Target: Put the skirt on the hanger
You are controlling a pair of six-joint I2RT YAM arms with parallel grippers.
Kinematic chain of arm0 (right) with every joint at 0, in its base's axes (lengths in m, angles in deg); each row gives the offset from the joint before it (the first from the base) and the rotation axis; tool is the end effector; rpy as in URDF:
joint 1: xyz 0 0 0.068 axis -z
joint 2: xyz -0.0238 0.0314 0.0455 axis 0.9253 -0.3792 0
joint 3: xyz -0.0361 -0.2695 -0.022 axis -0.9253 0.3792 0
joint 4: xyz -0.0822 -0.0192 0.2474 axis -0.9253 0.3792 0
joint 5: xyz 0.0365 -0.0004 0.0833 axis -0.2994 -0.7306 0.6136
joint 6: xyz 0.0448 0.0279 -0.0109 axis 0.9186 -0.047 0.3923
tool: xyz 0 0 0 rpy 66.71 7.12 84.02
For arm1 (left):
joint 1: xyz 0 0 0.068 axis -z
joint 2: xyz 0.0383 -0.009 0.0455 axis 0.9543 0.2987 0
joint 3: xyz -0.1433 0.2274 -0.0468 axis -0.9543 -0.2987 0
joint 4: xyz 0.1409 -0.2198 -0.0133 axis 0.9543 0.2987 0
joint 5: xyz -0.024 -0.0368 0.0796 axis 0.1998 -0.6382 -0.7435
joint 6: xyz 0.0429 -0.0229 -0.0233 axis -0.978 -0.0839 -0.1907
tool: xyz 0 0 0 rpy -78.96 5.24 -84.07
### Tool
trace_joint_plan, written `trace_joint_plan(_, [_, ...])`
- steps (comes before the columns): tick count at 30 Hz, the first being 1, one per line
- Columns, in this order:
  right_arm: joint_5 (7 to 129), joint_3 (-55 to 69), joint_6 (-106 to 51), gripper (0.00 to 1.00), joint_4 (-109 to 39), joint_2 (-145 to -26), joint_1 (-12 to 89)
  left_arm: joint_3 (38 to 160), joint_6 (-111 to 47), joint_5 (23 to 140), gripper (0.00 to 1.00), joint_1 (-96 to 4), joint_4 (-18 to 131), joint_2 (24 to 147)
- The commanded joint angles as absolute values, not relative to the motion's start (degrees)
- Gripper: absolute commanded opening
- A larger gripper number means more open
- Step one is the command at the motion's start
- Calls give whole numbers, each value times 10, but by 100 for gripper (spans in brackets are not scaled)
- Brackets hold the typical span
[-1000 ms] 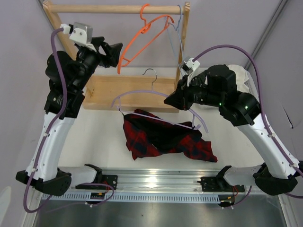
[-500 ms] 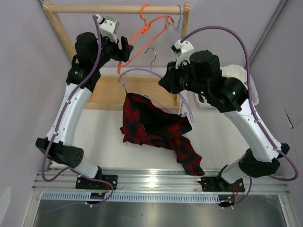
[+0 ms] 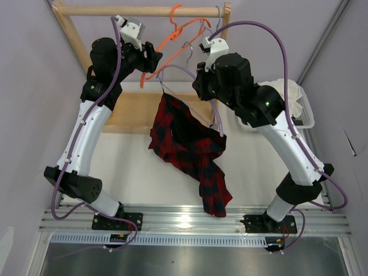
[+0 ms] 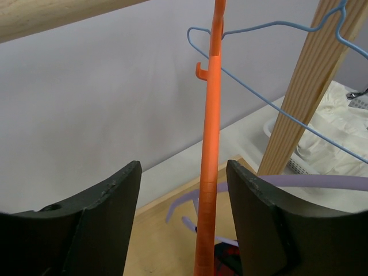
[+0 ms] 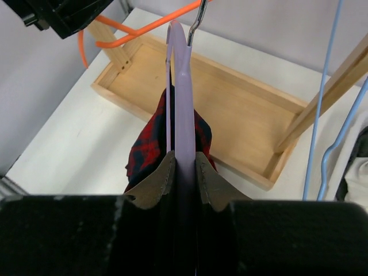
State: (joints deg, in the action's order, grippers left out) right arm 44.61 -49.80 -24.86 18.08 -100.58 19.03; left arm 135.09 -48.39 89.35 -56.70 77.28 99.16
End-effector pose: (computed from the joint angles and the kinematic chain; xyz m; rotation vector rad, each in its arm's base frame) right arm 0.2126 0.2274 0.5393 -0.4507 1.8205 0.4485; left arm 0.3196 -0.1014 0.5156 0.4925 1.4933 -0.3733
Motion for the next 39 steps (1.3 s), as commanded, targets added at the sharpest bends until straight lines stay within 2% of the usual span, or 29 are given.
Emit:
trace_joint_plan(1, [385,-540,-287,0,57,-1007,181,1365,-475,902,64,-571,751,995])
trace_joint_plan(5, [359,-582,-322,0,37,-1034,181,1362,-467,909,60,-571,745,1000])
trace_joint_plan(8, [338,-595,-338,0,25,-1049,181,1362,-464,920,53,-571,745,1005])
trace_joint_plan(9, [332,-594,-338,0,21,-1051,181,1362,-462,918,44,-571,745,1006])
trace_joint_plan(11, [320,-593,-363,0,11,-1057,181,1360,-462,909,35,-571,742,1004])
trace_joint_plan(12, [317,-590,-366,0,7,-1058,181,1357,-461,904,24,-571,740,1003])
trace_joint_plan(16, [309,-588,-381,0,-12,-1067,181,1357,-462,881,6,-571,739,1001])
trace_joint_plan(18, [307,-588,-387,0,-21,-1072,181,1352,-463,871,0,-571,739,999])
trace_joint_plan(26, [304,-590,-396,0,-43,-1091,199,1303,-467,865,0,-571,723,954])
trace_joint_plan(33, [334,-551,-374,0,-49,-1072,224,1250,-452,963,0,-590,695,917])
trace_joint_plan(39, [338,-529,-375,0,-58,-1059,232,1292,-443,1012,0,-606,733,929])
